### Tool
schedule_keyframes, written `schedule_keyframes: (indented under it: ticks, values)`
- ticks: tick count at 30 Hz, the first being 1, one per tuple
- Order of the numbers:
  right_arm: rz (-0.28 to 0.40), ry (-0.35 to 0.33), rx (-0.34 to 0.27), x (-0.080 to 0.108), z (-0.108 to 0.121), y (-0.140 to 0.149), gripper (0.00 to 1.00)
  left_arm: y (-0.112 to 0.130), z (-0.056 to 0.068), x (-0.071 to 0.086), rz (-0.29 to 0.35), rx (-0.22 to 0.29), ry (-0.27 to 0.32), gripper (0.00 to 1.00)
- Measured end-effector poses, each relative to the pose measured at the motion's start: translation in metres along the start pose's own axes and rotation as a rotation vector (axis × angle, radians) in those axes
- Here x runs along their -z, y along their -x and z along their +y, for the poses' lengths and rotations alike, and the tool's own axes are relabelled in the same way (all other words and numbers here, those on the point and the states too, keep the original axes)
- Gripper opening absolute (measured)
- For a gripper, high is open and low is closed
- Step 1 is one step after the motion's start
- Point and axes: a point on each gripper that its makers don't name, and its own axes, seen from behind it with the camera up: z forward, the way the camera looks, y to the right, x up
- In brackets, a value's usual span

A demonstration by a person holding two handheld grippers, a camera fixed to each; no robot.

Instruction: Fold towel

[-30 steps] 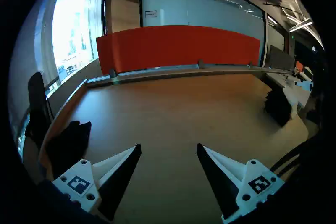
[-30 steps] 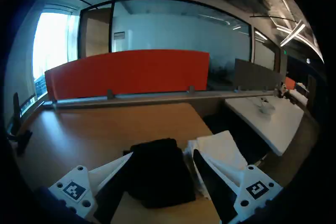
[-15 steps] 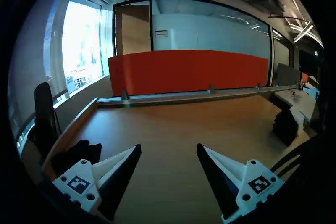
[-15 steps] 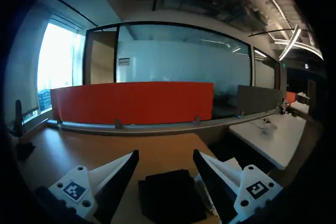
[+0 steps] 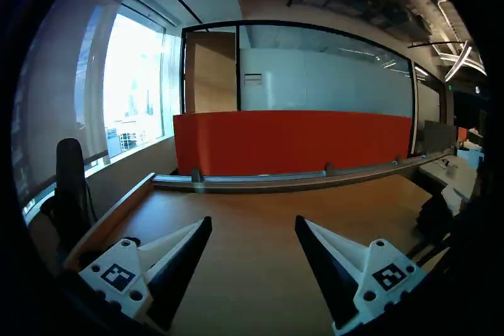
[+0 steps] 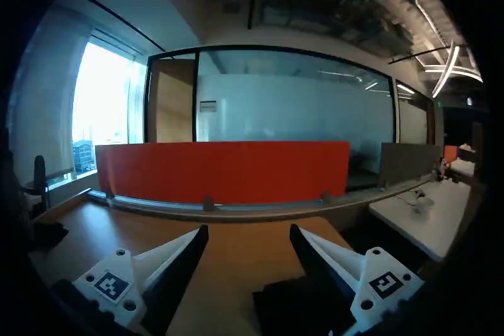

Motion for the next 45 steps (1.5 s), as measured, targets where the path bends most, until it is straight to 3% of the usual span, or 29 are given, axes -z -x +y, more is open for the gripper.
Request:
schedule_keyframes:
  ticks: [12, 21, 30, 39, 45]
  values:
    - [0.042, -0.039, -0.019, -0.012, -0.062, -0.022, 1.0, -0.025, -0.01, -0.006, 0.062, 0.022, -0.01, 0.98]
    - [0.042, -0.056, -0.026, -0.015, -0.087, -0.03, 1.0, -0.033, -0.018, -0.008, 0.091, 0.021, -0.025, 0.98]
    - [0.032, -0.056, -0.016, -0.013, -0.1, -0.032, 1.0, -0.018, -0.019, -0.01, 0.101, 0.047, -0.025, 0.98]
    - [0.039, -0.066, -0.004, -0.004, -0.117, -0.025, 1.0, 0.009, -0.014, -0.015, 0.14, -0.02, -0.018, 0.98]
    - [0.037, -0.081, 0.001, -0.006, -0.127, -0.008, 1.0, 0.039, -0.013, -0.022, 0.168, -0.001, -0.015, 0.98]
